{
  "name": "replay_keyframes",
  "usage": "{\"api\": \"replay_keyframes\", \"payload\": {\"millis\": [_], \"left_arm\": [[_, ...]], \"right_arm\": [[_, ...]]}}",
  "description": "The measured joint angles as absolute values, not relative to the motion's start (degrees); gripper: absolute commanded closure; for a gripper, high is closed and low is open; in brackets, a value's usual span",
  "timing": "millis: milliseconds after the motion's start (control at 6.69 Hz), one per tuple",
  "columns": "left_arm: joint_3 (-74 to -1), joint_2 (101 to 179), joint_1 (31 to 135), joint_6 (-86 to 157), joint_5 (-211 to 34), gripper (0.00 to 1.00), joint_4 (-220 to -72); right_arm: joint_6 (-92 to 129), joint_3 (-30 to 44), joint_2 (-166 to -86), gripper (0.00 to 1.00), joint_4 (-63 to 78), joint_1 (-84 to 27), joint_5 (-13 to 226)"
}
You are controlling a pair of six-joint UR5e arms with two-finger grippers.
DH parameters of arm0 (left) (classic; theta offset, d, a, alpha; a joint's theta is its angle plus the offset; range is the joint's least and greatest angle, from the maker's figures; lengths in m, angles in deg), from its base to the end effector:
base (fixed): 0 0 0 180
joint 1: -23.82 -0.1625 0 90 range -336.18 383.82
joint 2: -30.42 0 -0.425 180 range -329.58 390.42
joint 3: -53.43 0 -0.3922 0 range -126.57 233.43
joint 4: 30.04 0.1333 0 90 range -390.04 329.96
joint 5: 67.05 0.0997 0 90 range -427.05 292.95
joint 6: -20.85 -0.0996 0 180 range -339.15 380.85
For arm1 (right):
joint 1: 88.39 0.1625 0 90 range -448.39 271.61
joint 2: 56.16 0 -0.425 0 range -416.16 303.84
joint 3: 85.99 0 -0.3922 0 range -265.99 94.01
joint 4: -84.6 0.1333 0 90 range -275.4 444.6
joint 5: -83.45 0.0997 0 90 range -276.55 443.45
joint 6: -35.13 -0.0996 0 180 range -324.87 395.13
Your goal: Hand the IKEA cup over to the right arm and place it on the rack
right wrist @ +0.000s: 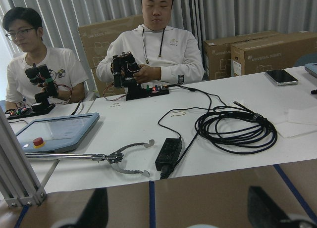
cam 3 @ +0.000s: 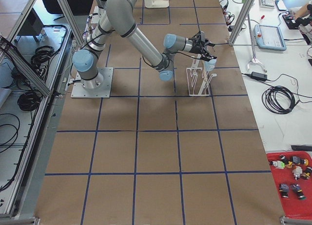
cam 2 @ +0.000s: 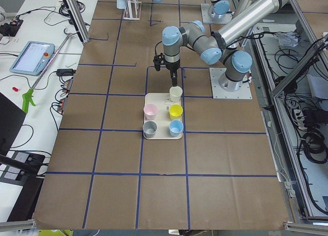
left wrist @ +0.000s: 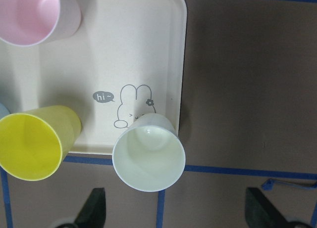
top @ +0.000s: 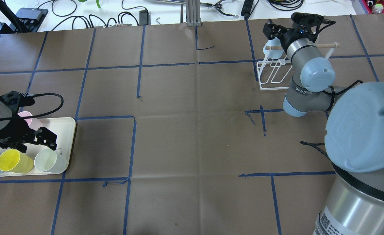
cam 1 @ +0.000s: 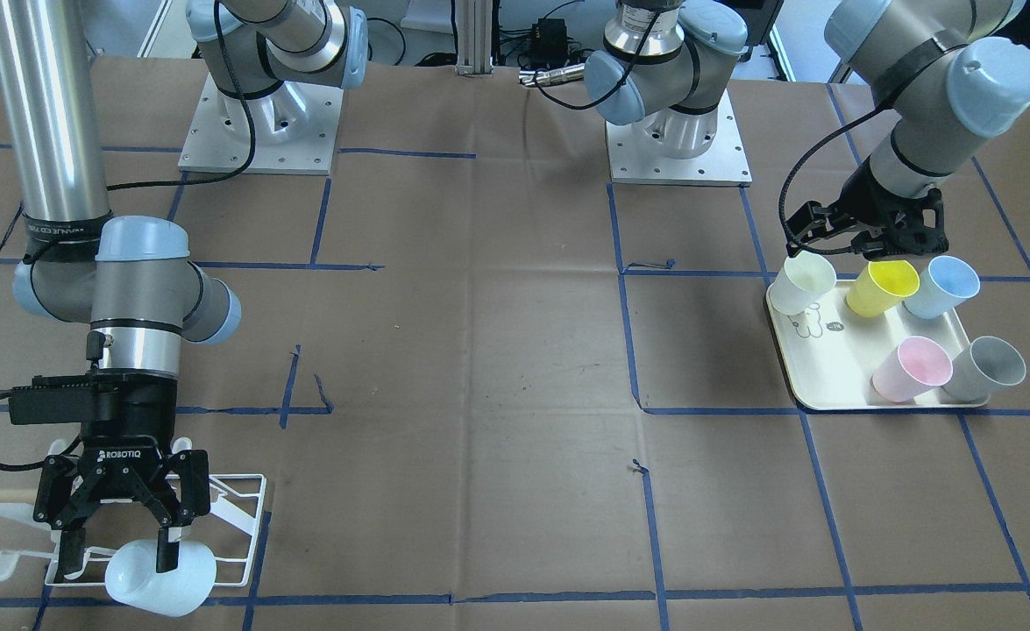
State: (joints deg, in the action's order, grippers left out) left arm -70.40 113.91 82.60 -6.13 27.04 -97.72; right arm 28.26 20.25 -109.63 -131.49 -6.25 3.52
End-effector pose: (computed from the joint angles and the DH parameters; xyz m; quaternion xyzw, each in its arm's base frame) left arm 0.0947 -0.3997 0.2971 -0.0354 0.9978 0.0554 0.0100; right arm 0.0655 -0.6277 0.2591 0.0505 0.7992 -0.5953 0.0653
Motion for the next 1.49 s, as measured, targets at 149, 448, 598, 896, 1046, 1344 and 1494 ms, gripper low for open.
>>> {"api": "replay_keyframes", "payload": {"millis": [149, 448, 598, 896, 1046, 1344, 1494], "left_arm": [[-72.9, 114.9, 82.6, -6.2, 26.3, 0.01, -94.4], [-75.5, 117.7, 82.5, -6.4, 25.3, 0.02, -89.9], [-75.9, 118.6, 82.4, -7.0, 25.4, 0.02, -89.3], [-76.3, 119.1, 82.2, -8.8, 26.1, 0.38, -89.1], [-76.3, 119.1, 82.1, -9.1, 26.4, 0.71, -89.2], [-76.2, 119.0, 82.0, -9.2, 28.2, 1.00, -89.2], [-76.2, 119.0, 81.9, -9.2, 28.8, 1.00, -89.3]], "right_arm": [[27.8, 20.2, -110.1, 0.00, -131.5, -6.2, 3.8], [25.3, 20.5, -113.5, 0.00, -131.3, -5.3, 4.2], [22.4, 21.4, -116.3, 0.00, -131.0, -4.3, 4.3], [15.0, 25.5, -123.1, 0.00, -130.6, -2.2, 6.7], [9.2, 28.3, -127.1, 0.00, -130.5, -1.4, 9.1], [-6.0, 35.2, -134.8, 0.00, -130.6, -0.5, 11.8], [-14.3, 37.5, -137.0, 0.00, -130.7, 0.0, 12.1]]}}
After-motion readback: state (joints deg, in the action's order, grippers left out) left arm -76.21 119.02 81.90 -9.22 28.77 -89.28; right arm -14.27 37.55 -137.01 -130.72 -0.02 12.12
